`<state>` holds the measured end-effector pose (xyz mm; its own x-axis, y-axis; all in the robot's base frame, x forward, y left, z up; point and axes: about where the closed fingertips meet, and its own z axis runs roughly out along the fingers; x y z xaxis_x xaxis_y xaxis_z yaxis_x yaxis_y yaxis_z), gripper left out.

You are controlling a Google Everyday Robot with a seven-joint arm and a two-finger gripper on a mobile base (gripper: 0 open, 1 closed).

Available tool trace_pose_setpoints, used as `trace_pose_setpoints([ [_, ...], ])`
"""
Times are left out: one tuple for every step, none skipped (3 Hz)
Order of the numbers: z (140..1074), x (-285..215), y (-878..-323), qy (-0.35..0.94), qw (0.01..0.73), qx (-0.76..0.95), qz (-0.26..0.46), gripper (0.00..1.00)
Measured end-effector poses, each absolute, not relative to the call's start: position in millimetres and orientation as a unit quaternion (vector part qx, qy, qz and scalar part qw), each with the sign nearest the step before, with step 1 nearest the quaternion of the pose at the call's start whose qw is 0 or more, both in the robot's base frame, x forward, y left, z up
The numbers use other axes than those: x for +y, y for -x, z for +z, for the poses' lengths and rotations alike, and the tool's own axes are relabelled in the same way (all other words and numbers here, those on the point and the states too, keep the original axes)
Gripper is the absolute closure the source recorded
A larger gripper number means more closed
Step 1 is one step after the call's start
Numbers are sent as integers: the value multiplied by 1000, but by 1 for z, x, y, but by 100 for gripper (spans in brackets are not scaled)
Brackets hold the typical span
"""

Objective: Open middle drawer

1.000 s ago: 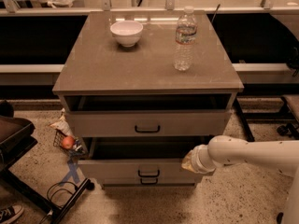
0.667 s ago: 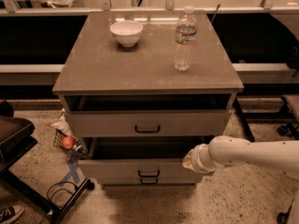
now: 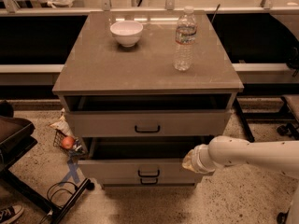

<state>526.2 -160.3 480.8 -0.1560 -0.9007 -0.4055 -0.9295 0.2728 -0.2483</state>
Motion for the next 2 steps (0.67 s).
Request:
trace_pose_setpoints([
  [480,-159,-526,603,243,759,30,35],
  [479,-159,-525,603,242,759,31,13],
])
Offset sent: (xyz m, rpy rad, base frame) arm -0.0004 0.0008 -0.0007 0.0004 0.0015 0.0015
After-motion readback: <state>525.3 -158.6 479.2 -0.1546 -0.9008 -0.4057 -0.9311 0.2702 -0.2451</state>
